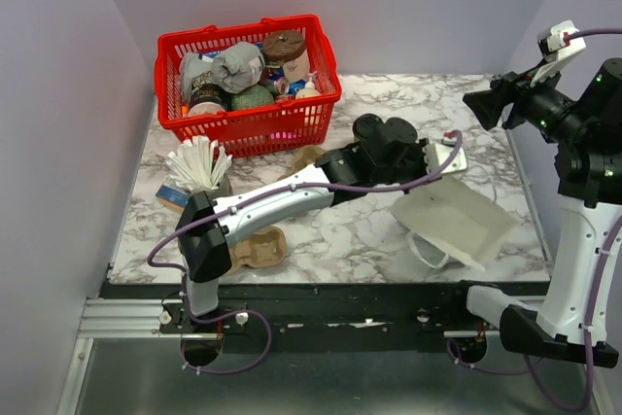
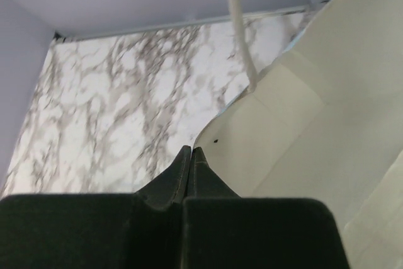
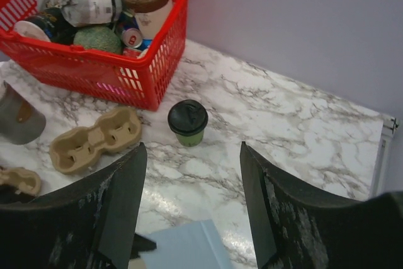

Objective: Pack the takeout coffee

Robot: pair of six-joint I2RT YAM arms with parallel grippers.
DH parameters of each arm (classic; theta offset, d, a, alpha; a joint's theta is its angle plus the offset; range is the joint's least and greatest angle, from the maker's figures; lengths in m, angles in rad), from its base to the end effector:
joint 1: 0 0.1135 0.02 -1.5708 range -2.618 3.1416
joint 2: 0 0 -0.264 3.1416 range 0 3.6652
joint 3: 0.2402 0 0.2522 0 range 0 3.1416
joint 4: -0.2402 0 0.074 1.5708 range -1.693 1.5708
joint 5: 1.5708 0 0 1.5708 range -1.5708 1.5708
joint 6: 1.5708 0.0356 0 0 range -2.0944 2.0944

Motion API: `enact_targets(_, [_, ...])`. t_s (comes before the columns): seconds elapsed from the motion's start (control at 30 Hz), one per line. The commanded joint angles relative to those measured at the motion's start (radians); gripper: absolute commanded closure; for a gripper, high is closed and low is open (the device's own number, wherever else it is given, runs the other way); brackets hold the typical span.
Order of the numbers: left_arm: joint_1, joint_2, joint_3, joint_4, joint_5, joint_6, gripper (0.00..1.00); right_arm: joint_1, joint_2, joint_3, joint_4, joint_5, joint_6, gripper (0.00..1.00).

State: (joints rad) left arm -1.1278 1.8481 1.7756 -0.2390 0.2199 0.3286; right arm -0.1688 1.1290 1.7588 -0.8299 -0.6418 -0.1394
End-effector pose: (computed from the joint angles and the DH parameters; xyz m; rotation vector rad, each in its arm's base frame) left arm 0.1835 -0.4049 0.3762 1.4068 1.3433 -0.7468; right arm 0.1714 -0.0076 0.5245 -0.4322 1.6883 0.3413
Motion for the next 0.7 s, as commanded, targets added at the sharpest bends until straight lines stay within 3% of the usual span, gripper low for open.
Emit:
enact_targets(0.0, [0.074,-0.059,-0.076,-0.068,-0.073,-0.002,1.0,0.005,0.0,0.074,-0.015,-0.179,-0.057,0.28])
enact_targets(0.13, [0.12,-0.092,-0.137,-0.066,-0.094,-0.011,1.0,0.005,0.005,0.097,-0.126,-0.235,-0.146,0.21])
enact_targets(0.4, [0.151,-0.116,-0.154,-0.069,-0.097,0.012,1.0,0.005,0.029,0.182,-0.512,-0.256,-0.532,0.19])
enact_targets(0.67, [0.177,-0.119,-0.107,-0.077,-0.064,0.102,1.0,0.005,-0.029,0.068,-0.571,-0.171,-0.826,0.19])
